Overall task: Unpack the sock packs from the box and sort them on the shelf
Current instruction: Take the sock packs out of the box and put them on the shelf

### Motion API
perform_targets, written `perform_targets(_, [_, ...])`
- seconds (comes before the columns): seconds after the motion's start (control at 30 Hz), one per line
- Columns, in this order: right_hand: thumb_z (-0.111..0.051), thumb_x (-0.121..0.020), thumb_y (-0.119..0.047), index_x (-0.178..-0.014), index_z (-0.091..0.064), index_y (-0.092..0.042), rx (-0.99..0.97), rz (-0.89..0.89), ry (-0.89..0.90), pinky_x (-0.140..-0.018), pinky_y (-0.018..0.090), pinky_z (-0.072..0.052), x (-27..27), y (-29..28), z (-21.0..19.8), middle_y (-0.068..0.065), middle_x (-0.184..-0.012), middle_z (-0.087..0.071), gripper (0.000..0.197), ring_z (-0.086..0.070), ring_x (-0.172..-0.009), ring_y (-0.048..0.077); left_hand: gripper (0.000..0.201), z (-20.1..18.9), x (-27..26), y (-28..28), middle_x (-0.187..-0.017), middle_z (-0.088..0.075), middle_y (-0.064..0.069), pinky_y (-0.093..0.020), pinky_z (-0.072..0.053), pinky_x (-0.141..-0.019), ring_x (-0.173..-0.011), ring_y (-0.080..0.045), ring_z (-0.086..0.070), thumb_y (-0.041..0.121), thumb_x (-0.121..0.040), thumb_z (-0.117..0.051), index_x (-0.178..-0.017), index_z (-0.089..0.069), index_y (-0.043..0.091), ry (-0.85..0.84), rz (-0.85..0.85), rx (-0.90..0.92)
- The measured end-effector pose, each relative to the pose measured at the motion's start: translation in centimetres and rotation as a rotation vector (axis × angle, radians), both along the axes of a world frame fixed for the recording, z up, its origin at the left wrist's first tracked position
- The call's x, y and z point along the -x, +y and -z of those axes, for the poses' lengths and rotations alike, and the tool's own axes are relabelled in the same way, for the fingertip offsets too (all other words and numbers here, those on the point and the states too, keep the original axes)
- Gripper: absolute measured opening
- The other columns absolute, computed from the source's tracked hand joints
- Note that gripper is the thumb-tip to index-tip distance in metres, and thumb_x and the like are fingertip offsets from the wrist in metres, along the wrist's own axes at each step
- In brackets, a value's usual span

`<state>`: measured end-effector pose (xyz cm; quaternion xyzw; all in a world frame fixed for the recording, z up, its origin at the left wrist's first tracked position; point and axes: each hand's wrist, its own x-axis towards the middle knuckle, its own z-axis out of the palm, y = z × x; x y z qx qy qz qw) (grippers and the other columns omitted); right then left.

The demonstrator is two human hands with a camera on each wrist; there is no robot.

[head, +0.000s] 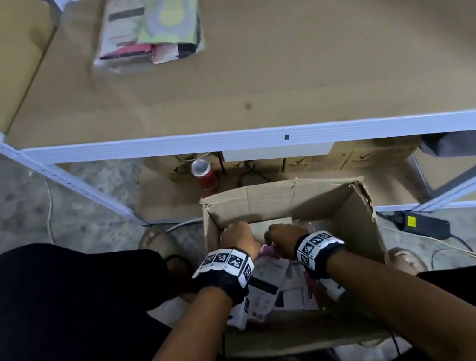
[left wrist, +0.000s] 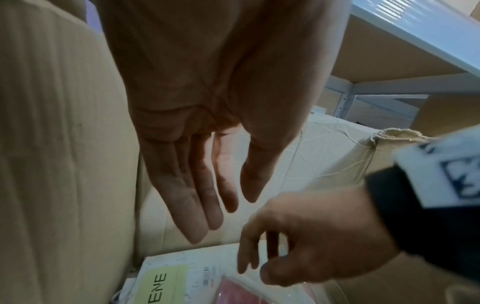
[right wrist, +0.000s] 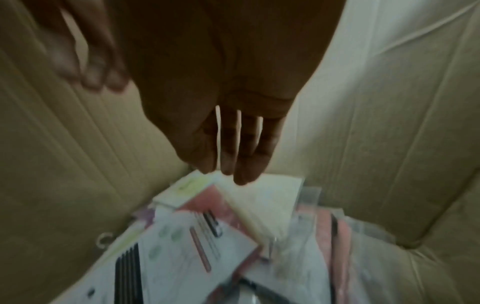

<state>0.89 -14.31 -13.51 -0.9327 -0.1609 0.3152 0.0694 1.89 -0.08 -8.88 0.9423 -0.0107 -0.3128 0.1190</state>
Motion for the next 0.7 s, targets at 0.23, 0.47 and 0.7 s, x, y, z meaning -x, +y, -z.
perform_targets(0.23, [-0.047,-0.098,-0.007,-0.145,-0.043,-0.011,-0.027,-0.211,0.032,-0.092,0.046,-0.049,0.4,2.9,4.4,0.012,-0.145,-0.044,0.048,-0.054,-0.122,0.035,0.025,-0.6,0.6,1.6,-0.115,-0.066,-0.021,-0.039,-0.050,-0.084,-0.109,-0.036,-0.062,0.018,-0.094,-0.051,-0.102,-0.065,-0.001,-0.063,0.001,0.032])
perform_targets(0.47, [-0.043,-0.101,-0.014,-0.130,-0.054,-0.008,0.035,-0.135,-0.003,-0.091,0.046,-0.050,0.4,1.8,5.3,0.017,-0.130,-0.052,0.032,-0.056,-0.118,0.035,0.027,0.1,0.6,1.3,-0.103,-0.070,-0.019,-0.038,-0.052,-0.080,-0.099,-0.036,-0.065,0.026,-0.095,-0.051,-0.093,-0.066,0.004,-0.066,-0.008,0.075])
perform_targets(0.7, [-0.046,-0.097,-0.018,-0.116,-0.062,-0.009,0.099,0.079,-0.241,-0.096,0.041,-0.036,-1.0,-0.8,5.4,0.013,-0.129,-0.053,0.026,-0.042,-0.125,0.033,0.027,0.4,0.8,0.3,-0.101,-0.072,-0.020,-0.041,-0.054,-0.084,-0.098,-0.037,-0.066,0.022,-0.094,-0.054,-0.094,-0.072,0.002,-0.065,0.044,0.069])
